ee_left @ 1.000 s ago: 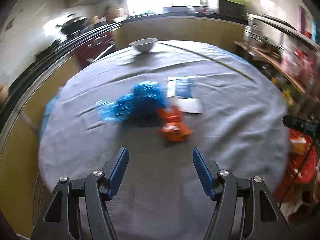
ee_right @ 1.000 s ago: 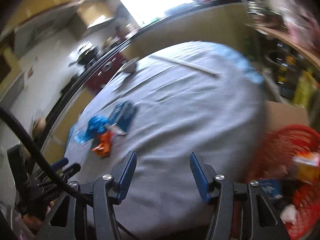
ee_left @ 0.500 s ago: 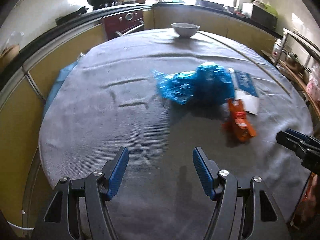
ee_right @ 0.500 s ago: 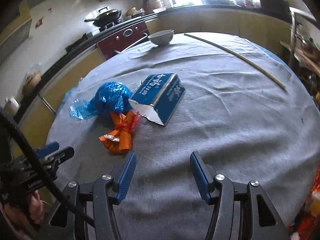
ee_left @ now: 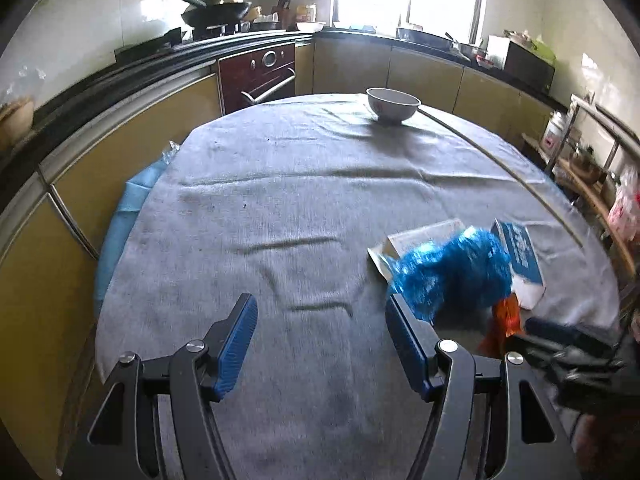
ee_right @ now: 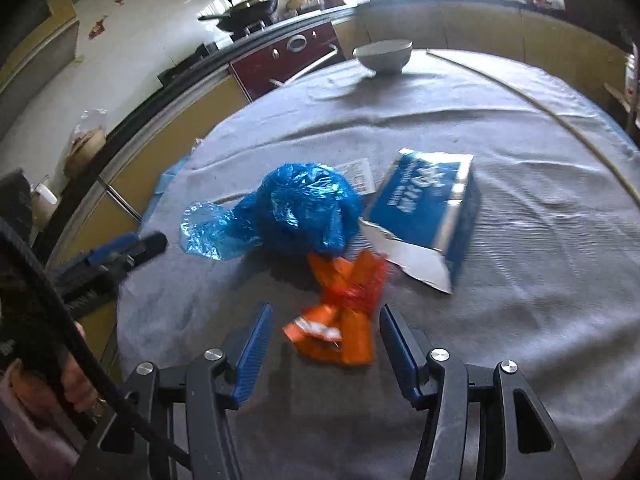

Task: Collect trash
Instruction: 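Move both open tools back over the remaining blue bag and orange wrapper, then hold both open tools above the table, approaching the blue bag and orange wrapper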

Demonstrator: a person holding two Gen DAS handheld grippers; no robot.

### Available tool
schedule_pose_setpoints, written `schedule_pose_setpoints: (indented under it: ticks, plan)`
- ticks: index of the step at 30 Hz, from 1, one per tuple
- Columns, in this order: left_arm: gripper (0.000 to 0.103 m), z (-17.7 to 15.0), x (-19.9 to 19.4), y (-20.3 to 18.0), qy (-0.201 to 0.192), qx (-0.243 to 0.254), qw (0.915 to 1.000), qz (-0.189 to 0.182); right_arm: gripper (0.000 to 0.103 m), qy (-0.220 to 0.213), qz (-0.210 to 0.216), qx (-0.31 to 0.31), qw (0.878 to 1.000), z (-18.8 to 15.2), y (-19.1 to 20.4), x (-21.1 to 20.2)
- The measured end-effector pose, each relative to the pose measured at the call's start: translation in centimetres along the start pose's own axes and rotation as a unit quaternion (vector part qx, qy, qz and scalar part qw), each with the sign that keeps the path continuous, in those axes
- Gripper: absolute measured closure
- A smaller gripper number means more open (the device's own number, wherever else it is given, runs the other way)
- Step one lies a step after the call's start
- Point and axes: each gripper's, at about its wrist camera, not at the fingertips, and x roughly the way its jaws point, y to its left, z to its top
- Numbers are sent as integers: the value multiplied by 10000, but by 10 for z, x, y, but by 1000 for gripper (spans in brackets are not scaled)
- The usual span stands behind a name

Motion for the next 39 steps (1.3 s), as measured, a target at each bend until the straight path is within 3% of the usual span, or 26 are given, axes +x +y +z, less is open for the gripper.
schedule_pose_setpoints:
  ticks: [5,11,14,18,23,27,28,32,34,39]
  plan:
    - [35,-9,10,6,214,-295,9992,-133,43,77,-74,16,9999,0,3,8]
    - [35,-42,24,-13,503,-344,9979,-238,43,-111,-377,-170,9991,-17,-16,-19]
    - [35,-50,34,-28,627,-262,9975,-178,43,-237,-779,-69,9967,-21,-38,-27]
    - [32,-49,39,-42,393,-39,9990,192,43,-351,-1252,147,9914,-21,-72,-28]
    - [17,-49,47,-44,333,-14,9985,432,43,-514,-1700,-16,9841,-13,-88,-25]
    - [1,-46,54,-40,429,-127,9977,516,27,-494,-1667,-52,9847,-7,-95,-22]
    - [0,-46,56,-39,444,-170,9974,535,25,-463,-1744,-76,9835,-7,-94,-20]
    - [0,-45,56,-40,436,-178,9974,550,0,-257,-2080,-87,9778,-7,-93,-10]
    - [0,-46,56,-40,435,-180,9974,547,0,-332,-2064,202,9777,-7,-104,-15]
    - [0,-46,56,-39,435,-182,9974,544,0,-316,-2253,254,9735,-6,-107,-15]
